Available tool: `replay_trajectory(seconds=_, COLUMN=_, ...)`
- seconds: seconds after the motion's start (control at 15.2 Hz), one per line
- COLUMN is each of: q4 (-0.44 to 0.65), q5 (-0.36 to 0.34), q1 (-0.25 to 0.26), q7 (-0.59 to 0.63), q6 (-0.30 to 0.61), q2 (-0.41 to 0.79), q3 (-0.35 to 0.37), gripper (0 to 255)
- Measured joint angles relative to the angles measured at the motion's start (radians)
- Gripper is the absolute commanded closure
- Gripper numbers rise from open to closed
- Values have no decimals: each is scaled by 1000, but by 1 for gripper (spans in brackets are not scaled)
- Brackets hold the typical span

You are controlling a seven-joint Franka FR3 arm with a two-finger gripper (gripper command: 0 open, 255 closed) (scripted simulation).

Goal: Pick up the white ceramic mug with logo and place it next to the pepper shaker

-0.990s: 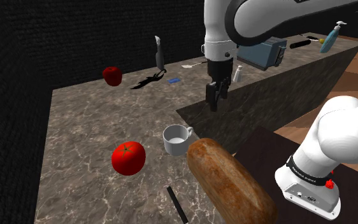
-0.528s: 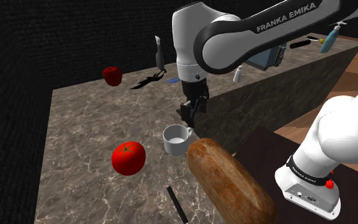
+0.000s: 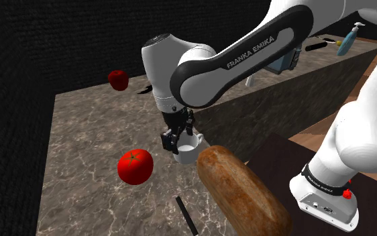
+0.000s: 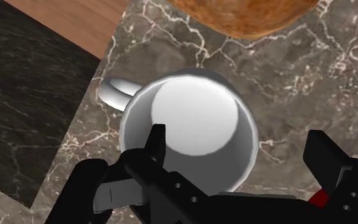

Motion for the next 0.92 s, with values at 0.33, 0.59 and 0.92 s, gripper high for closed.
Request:
replay_trajectory(seconds=0.33, q4=25, q5=-57, q1=22, q7=59, q6=50, q2=91, q3=10, gripper=0)
replay_trajectory(seconds=0.59, q4=-2, q5=-73, q1=23, q7=69, q6=99, q2=117, q3=7, gripper=0)
replay_trajectory(seconds=0.92, q4=-6, q5=-77, q1=24, q7=72, q6=108, q2=123, q3=6, gripper=0)
